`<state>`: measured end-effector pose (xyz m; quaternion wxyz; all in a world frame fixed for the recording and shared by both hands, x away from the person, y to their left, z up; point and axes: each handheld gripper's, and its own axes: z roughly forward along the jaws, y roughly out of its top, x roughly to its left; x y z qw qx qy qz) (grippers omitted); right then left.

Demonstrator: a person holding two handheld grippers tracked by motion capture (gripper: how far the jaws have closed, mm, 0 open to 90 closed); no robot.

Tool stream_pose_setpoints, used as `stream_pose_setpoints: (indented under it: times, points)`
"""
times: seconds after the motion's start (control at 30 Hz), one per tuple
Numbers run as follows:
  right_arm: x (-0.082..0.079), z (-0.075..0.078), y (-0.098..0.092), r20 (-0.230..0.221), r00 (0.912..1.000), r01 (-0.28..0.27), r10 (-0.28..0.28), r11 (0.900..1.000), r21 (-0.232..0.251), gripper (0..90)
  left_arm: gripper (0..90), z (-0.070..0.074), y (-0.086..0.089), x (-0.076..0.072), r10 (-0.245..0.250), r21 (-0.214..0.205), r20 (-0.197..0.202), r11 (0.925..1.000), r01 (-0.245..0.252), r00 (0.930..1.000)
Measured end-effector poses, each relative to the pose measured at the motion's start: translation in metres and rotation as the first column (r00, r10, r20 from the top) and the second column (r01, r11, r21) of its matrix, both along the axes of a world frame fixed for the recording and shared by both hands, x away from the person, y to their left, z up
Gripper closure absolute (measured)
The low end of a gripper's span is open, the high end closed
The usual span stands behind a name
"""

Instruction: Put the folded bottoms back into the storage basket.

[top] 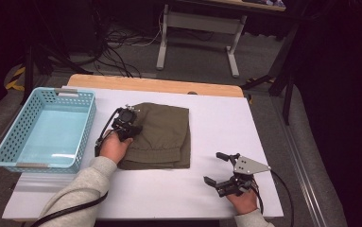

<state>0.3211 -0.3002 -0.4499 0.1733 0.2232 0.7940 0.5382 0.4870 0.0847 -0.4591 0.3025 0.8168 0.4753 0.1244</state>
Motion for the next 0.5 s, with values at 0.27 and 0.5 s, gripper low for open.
stream_pose_setpoints:
  times: [0.27, 0.5]
  points:
    - [0.0001, -0.0001, 0.0000, -0.001, 1.0000, -0.002, 0.002, 1.0000, 0.001, 3.0, 78.7, -0.0013, 0.0010, -0.0014, 0.027, -0.027, 0.006, 0.9993, -0.027, 0.9996]
    - [0.0002, -0.0001, -0.0001, -0.001, 1.0000, -0.003, 0.003, 1.0000, 0.002, 3.0, 79.9, -0.0044, 0.0086, -0.0013, 0.032, -0.091, 0.002, 0.9953, -0.032, 0.9995]
